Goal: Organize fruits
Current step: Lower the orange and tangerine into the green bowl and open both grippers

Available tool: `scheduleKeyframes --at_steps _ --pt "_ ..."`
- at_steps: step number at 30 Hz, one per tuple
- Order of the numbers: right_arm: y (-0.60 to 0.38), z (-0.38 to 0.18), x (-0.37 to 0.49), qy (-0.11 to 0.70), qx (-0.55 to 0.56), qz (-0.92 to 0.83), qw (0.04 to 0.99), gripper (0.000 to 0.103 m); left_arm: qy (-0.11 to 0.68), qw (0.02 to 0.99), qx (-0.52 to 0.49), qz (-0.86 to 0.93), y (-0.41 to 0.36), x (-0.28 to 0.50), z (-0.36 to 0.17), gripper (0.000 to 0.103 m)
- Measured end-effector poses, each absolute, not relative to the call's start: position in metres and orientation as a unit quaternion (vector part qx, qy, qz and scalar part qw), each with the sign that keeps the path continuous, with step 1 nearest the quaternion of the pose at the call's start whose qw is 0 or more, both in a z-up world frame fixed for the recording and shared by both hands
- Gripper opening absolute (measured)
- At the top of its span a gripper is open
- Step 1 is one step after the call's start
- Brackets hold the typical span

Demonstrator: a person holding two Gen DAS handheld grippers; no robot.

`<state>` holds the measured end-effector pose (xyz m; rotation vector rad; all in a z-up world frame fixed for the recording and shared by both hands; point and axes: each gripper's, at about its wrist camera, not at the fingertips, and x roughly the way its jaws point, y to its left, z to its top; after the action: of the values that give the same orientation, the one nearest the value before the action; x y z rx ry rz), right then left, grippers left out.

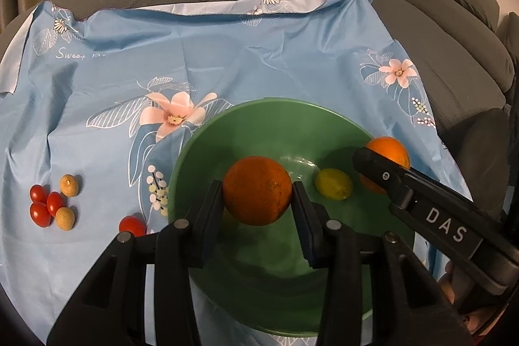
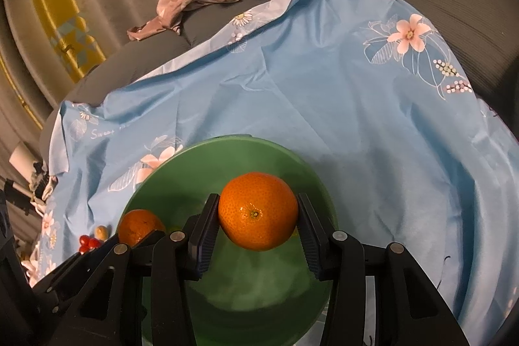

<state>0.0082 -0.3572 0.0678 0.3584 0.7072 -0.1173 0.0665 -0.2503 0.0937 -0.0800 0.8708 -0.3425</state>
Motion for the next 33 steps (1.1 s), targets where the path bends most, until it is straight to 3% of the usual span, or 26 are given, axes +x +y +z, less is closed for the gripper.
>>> scheduleKeyframes --at_steps 33 --pt "-0.351 0.057 0.019 0.382 0.142 -0.071 0.911 0.048 0.437 0.883 -0.027 -0.172 -0.258 0.071 0.080 0.043"
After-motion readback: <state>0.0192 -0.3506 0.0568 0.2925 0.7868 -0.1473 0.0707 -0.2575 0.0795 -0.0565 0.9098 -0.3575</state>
